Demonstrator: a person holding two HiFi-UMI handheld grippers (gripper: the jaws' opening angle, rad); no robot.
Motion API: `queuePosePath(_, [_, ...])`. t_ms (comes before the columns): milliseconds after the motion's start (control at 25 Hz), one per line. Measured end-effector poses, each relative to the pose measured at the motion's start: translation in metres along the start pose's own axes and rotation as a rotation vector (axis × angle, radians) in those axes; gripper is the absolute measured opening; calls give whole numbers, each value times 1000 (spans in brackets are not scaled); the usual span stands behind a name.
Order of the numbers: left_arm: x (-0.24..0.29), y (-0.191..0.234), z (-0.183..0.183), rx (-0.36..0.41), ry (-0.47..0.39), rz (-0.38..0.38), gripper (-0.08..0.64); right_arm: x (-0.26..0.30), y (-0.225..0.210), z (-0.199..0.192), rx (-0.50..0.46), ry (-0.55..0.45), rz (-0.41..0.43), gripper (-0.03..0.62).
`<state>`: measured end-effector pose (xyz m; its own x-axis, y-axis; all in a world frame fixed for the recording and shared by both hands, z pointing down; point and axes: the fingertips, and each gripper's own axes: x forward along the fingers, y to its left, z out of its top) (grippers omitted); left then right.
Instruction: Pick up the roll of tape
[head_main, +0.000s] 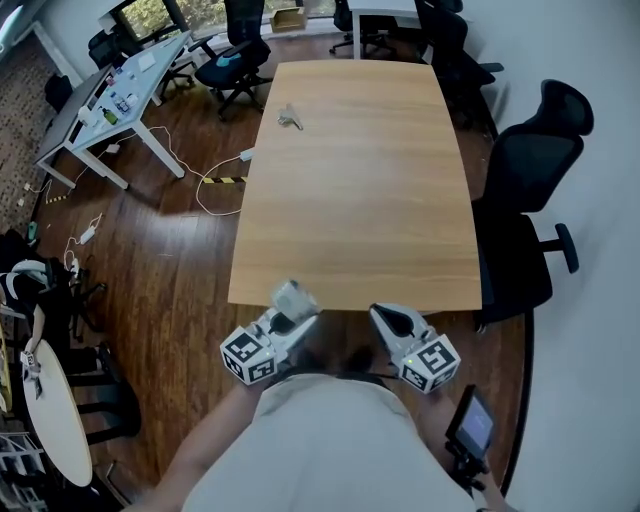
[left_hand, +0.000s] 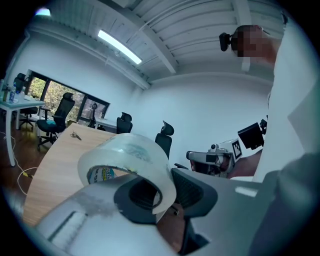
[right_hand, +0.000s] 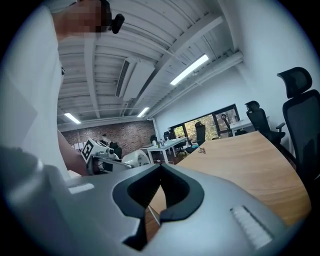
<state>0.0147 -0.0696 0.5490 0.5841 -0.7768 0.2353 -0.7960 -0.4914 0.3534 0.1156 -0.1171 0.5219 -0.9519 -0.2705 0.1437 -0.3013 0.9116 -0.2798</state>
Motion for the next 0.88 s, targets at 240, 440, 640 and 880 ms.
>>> queuePosePath(240, [-45,11,-3,32,-16,-15,91,27,39,0,-45,19,-9,6])
queuePosePath(440, [-74,3,-12,49,-15,-41,92,42,81,-7,-72,49,6,6])
queuePosePath(640, [-99,0,-22,55,-1,-80,92,47,114,-10,-95,64,-4,6])
queuePosePath(880, [-111,-16,-34,40,27,-157,92,34,131,-16,-16,40,-62,6])
